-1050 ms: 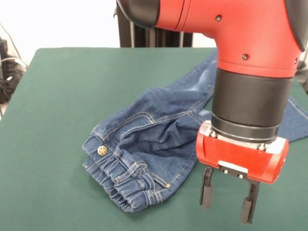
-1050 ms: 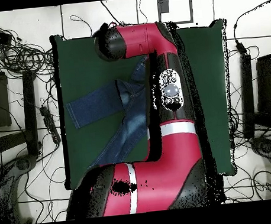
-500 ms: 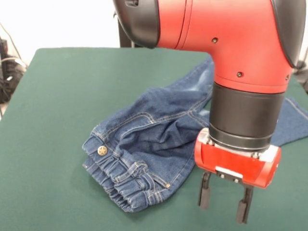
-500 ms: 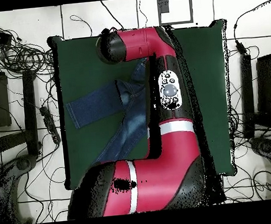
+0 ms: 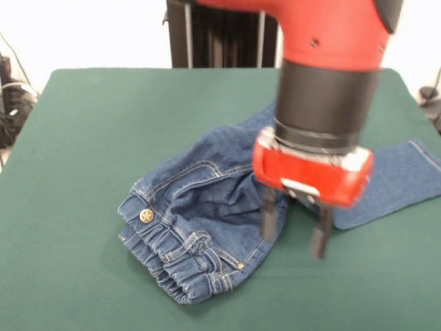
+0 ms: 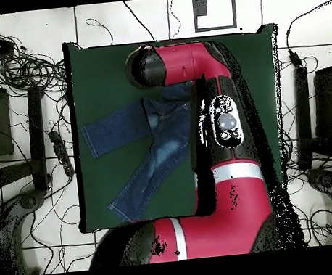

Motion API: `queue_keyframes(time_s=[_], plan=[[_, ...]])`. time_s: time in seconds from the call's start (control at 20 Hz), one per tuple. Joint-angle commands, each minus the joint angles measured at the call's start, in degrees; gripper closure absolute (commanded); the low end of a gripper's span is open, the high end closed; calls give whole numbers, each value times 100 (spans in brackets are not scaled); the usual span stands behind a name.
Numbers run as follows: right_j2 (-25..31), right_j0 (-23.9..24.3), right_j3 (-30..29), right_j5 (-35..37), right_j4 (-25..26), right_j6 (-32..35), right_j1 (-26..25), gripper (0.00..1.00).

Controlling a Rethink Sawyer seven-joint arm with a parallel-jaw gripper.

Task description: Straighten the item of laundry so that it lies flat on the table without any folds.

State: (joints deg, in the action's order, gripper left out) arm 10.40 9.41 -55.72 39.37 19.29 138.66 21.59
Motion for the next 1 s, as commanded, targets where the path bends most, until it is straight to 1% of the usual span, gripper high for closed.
queue_keyframes(time_s=[0.05,0.55,0.65,0.8,1.0], plan=[[291,364,-1740,-269,-23,-677,673,0],[420,644,-2094,-636,270,-702,520,0],[328,608,-2081,-465,355,-748,472,0],[248,588,-2047,-423,518,-780,335,0],[266,622,-2029,-573,688,-703,145,0]])
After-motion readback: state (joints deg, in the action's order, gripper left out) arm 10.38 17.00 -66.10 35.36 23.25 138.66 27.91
